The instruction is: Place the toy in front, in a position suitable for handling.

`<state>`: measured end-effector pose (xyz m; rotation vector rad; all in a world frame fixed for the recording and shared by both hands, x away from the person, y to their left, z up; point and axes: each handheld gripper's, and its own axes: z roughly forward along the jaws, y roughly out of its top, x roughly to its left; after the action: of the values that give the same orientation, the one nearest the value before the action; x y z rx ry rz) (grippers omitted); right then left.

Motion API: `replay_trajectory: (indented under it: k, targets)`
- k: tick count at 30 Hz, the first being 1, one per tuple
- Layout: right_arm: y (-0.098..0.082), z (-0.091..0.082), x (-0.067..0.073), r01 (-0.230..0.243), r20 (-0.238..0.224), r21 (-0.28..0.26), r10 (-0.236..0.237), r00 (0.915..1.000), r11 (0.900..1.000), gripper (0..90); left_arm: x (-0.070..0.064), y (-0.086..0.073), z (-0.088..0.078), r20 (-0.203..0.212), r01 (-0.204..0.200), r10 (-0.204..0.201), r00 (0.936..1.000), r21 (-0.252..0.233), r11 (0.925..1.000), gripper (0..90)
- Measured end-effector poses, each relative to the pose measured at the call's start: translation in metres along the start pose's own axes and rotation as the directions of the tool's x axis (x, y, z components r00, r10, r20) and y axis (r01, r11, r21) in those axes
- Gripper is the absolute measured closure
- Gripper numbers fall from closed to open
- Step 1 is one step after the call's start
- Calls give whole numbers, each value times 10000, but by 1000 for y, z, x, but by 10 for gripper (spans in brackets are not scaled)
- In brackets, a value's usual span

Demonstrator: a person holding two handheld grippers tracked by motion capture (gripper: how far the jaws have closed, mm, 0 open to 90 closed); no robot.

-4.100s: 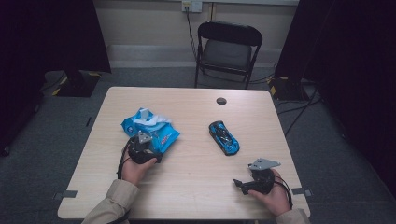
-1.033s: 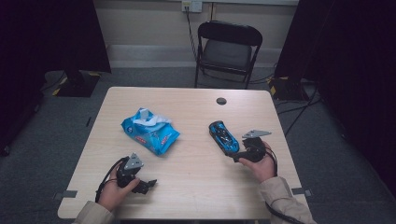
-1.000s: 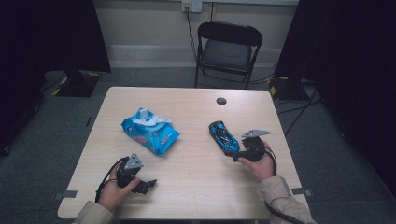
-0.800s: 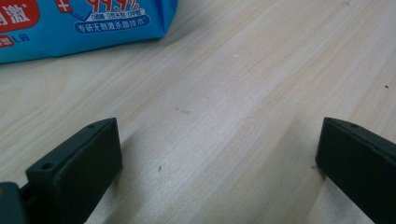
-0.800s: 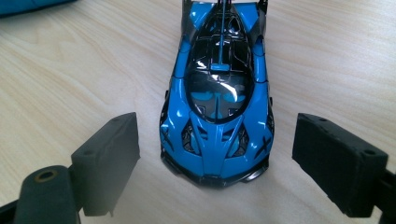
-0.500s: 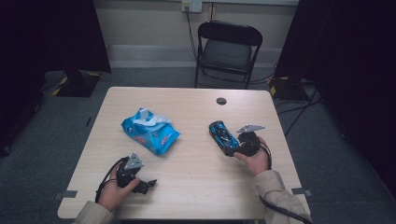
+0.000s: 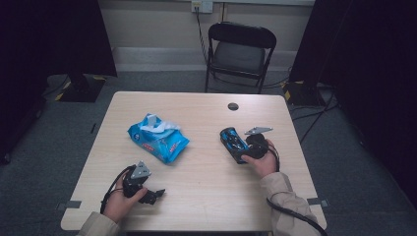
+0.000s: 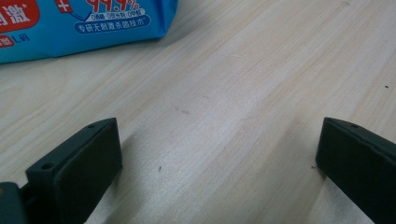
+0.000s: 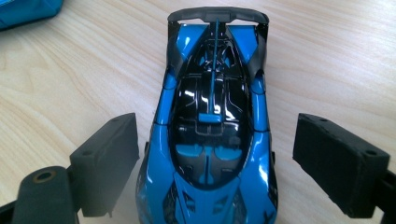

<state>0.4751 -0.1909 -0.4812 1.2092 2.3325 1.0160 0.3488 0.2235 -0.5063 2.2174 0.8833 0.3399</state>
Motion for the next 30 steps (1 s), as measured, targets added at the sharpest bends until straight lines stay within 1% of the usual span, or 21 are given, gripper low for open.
replay_trajectory:
  k: [4, 9, 15, 16, 21, 23, 24, 30]
  targets:
    - [3, 2, 1, -6, -49, -74, 6, 10000, 10000, 136, 0, 0, 0, 1, -2, 2, 10000, -1, 10000, 0]
    - [8, 9, 3, 48, -71, 27, -48, 10000, 10000, 137, 0, 0, 1, -16, -25, 25, 10000, -29, 10000, 0]
    - [8, 16, 2, -23, -30, 17, 23, 10000, 10000, 136, 0, 0, 1, -5, -28, 27, 10000, -47, 10000, 0]
    - [9, 19, 1, -116, -91, 43, 116, 9999, 9999, 137, 0, 0, 1, -4, -30, 30, 10000, -40, 10000, 0]
    - [11, 24, 2, -89, -15, 95, 89, 10000, 9999, 137, 0, 0, 1, -6, -29, 29, 10000, -45, 10000, 0]
    - [11, 25, 2, -107, -61, 94, 107, 9999, 9999, 137, 0, 0, 1, -2, -29, 29, 10000, -37, 10000, 0]
    - [11, 27, 4, -77, -14, 180, 77, 10000, 9998, 138, 0, 0, 1, -8, -29, 29, 10000, -42, 10000, 0]
    - [11, 31, 4, -89, 74, 214, 87, 9999, 9997, 139, 0, 0, 1, -18, -30, 29, 10000, -26, 10000, 0]
